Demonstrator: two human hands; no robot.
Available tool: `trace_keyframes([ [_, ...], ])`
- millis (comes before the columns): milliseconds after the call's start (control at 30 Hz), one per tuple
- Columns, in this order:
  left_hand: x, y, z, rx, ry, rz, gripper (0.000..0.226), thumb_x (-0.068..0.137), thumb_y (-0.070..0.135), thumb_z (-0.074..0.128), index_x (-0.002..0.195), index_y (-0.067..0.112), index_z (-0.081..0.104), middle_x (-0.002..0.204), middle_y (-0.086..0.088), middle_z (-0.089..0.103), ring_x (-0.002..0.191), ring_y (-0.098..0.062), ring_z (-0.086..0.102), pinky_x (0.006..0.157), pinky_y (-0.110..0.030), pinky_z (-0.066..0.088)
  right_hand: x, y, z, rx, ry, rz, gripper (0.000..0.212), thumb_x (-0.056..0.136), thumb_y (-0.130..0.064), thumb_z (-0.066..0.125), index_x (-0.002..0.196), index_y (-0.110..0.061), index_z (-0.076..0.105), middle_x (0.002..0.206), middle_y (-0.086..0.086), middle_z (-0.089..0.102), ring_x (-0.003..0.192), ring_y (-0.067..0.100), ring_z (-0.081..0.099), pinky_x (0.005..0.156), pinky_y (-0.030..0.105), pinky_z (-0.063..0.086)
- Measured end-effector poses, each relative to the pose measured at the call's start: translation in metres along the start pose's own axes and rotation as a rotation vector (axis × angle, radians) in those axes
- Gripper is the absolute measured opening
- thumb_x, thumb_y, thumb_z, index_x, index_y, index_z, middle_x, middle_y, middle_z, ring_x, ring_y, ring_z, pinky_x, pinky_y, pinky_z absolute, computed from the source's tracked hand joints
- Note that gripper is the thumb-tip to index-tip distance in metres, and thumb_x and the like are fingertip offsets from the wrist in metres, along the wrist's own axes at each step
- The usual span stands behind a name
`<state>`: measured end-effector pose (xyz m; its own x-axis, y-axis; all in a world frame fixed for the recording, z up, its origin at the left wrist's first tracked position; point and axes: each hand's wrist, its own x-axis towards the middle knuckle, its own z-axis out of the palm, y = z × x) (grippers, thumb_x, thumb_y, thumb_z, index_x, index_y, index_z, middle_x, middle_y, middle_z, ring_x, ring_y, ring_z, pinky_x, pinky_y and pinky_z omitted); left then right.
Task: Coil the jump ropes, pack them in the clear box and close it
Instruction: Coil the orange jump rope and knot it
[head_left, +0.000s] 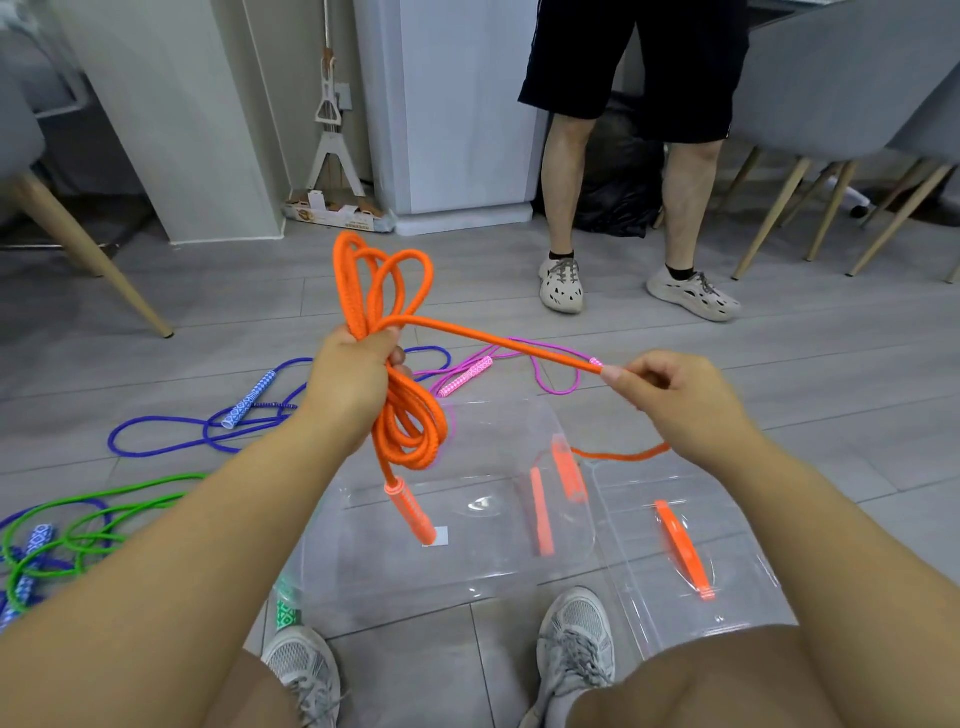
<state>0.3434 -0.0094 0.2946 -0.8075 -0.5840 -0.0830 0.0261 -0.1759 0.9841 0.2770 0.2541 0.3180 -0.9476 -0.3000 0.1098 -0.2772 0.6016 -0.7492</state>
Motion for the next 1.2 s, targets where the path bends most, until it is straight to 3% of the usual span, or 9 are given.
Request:
trace_keyframes([
  [100, -0.001, -0.004, 0.003, 0.019, -0.023, -0.03, 0.023, 0.095, 0.02, 0.052, 0.073, 0.015, 0.054, 0.044, 0.007, 0.048, 0.047, -0.017, 0.042, 0.053, -0.027, 0.035, -0.002, -0.006, -0.002, 0.17, -0.044, 0.005, 0.022, 0.093, -0.02, 0.054, 0.074, -0.014, 0.063, 0.052, -0.008, 0.041, 0.043, 0.003, 0.034, 0.047, 0.015, 0.027],
  [233, -0.01, -0.004, 0.012, 0.03, -0.107, -0.037, 0.033, 0.093, 0.017, 0.056, 0.062, 0.015, 0.047, 0.043, 0.004, 0.044, 0.049, -0.018, 0.038, 0.054, -0.028, 0.032, -0.002, -0.021, 0.011, 0.484, -0.091, -0.009, 0.022, 0.094, -0.011, 0.049, 0.085, -0.017, 0.068, 0.054, -0.008, 0.04, 0.05, 0.011, 0.028, 0.047, 0.02, 0.025],
  [400, -0.025, -0.003, 0.024, 0.037, -0.211, -0.039, 0.022, 0.093, 0.013, 0.056, 0.072, 0.011, 0.051, 0.046, 0.002, 0.05, 0.044, -0.013, 0.047, 0.064, -0.038, 0.042, 0.002, -0.043, 0.04, 0.504, 0.041, 0.037, 0.009, 0.09, -0.015, 0.059, 0.085, -0.016, 0.065, 0.054, -0.002, 0.044, 0.044, 0.01, 0.034, 0.045, 0.023, 0.03],
  [633, -0.028, 0.003, 0.032, 0.065, -0.137, 0.006, 0.021, 0.094, 0.015, 0.054, 0.073, 0.01, 0.053, 0.051, 0.0, 0.054, 0.042, -0.008, 0.049, 0.05, -0.024, 0.041, -0.009, -0.063, 0.055, 0.375, -0.032, -0.143, 0.018, 0.084, -0.015, 0.067, 0.073, -0.027, 0.059, 0.063, -0.003, 0.058, 0.048, 0.004, 0.048, 0.055, 0.021, 0.044],
  [800, -0.034, 0.008, 0.035, 0.092, -0.114, 0.056, 0.02, 0.093, 0.019, 0.056, 0.075, 0.012, 0.055, 0.067, -0.008, 0.054, 0.058, -0.017, 0.049, 0.057, -0.029, 0.043, -0.016, -0.062, 0.058, 0.173, -0.116, -0.275, 0.018, 0.089, -0.007, 0.058, 0.097, -0.019, 0.069, 0.081, -0.008, 0.053, 0.06, 0.002, 0.054, 0.064, 0.008, 0.04],
  [867, -0.038, 0.011, 0.036, 0.095, -0.126, 0.072, 0.02, 0.093, 0.02, 0.056, 0.076, 0.009, 0.06, 0.068, -0.009, 0.057, 0.061, -0.019, 0.052, 0.06, -0.03, 0.047, -0.016, -0.062, 0.057, 0.169, -0.13, -0.269, 0.02, 0.088, -0.004, 0.058, 0.102, -0.012, 0.071, 0.077, -0.012, 0.054, 0.06, -0.001, 0.055, 0.064, 0.006, 0.04],
  [933, -0.039, 0.012, 0.036, 0.079, -0.152, 0.071, 0.022, 0.093, 0.02, 0.056, 0.081, 0.002, 0.063, 0.068, -0.012, 0.06, 0.061, -0.022, 0.057, 0.063, -0.032, 0.051, -0.015, -0.063, 0.056, 0.239, -0.19, -0.244, 0.018, 0.086, 0.0, 0.06, 0.098, -0.008, 0.072, 0.065, -0.015, 0.061, 0.057, -0.004, 0.058, 0.062, 0.007, 0.043],
  [1067, -0.037, 0.012, 0.034, 0.116, -0.181, 0.088, 0.015, 0.089, 0.014, 0.061, 0.078, 0.004, 0.06, 0.068, -0.01, 0.057, 0.06, -0.021, 0.055, 0.064, -0.035, 0.05, -0.013, -0.062, 0.058, 0.305, -0.187, -0.154, 0.012, 0.081, -0.002, 0.068, 0.079, -0.013, 0.062, 0.063, -0.001, 0.062, 0.054, 0.003, 0.059, 0.051, 0.011, 0.042],
  [1200, -0.034, 0.01, 0.031, 0.177, -0.163, 0.071, 0.02, 0.09, 0.015, 0.06, 0.071, 0.009, 0.061, 0.061, -0.004, 0.057, 0.056, -0.018, 0.053, 0.063, -0.037, 0.046, -0.011, -0.057, 0.057, 0.279, -0.168, -0.115, 0.017, 0.079, -0.01, 0.072, 0.074, -0.017, 0.058, 0.064, -0.002, 0.061, 0.056, 0.008, 0.061, 0.051, 0.013, 0.042],
])
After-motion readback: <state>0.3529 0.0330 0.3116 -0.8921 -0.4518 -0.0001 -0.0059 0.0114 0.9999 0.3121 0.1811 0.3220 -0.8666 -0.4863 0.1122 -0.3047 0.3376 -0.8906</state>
